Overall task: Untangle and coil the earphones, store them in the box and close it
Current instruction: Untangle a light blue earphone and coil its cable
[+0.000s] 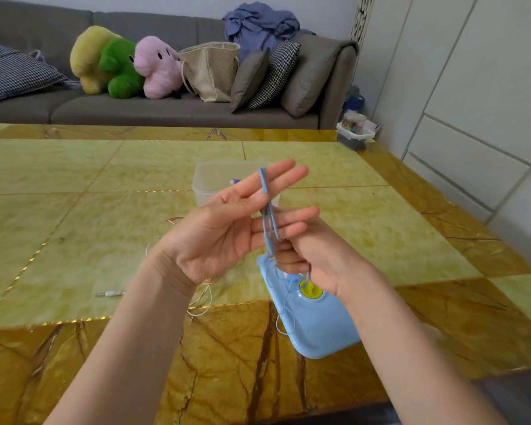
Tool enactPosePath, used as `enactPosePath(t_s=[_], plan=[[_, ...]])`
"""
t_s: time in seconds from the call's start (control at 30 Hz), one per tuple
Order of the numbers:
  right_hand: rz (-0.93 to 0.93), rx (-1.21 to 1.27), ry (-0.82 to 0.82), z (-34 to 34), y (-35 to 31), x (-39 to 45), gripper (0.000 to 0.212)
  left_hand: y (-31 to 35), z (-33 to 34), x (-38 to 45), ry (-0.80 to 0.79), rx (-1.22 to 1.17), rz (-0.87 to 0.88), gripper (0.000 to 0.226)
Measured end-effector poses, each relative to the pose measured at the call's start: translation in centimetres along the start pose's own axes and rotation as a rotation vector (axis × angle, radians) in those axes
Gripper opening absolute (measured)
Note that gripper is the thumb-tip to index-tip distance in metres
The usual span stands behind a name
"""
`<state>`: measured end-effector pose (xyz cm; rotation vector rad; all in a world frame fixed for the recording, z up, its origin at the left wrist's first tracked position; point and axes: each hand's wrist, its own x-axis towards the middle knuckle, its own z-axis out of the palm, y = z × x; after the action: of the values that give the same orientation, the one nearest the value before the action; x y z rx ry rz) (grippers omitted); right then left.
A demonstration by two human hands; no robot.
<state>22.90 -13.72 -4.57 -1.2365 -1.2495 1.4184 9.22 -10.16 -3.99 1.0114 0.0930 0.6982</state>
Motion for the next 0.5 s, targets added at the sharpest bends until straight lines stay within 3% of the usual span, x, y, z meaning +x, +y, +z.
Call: enactPosePath(t_s=[0.13, 0.23, 0.4, 0.5], plan=[[0.036, -0.136, -0.037, -0.1, 0.0, -0.1, 0.039, 0.2, 0.0, 0.5, 0.308, 0.076, 0.184, 0.045], [0.035, -0.242, -0.065, -0.6, -0.2, -0.3, 0.028, 0.3, -0.7, 0.5, 0.479, 0.219, 0.129, 0.044], [-0.053, -0.581, 0.057, -1.9, -0.6, -0.3, 0.010, -0.2, -0.7, 0.4, 0.520, 0.388, -0.062, 0.038], [-0.127, -0.530, 0.089, -3.3, -1.3, -0.7, 0.005, -0.3, -0.9, 0.0, 0.483, 0.442, -0.199, 0.040]])
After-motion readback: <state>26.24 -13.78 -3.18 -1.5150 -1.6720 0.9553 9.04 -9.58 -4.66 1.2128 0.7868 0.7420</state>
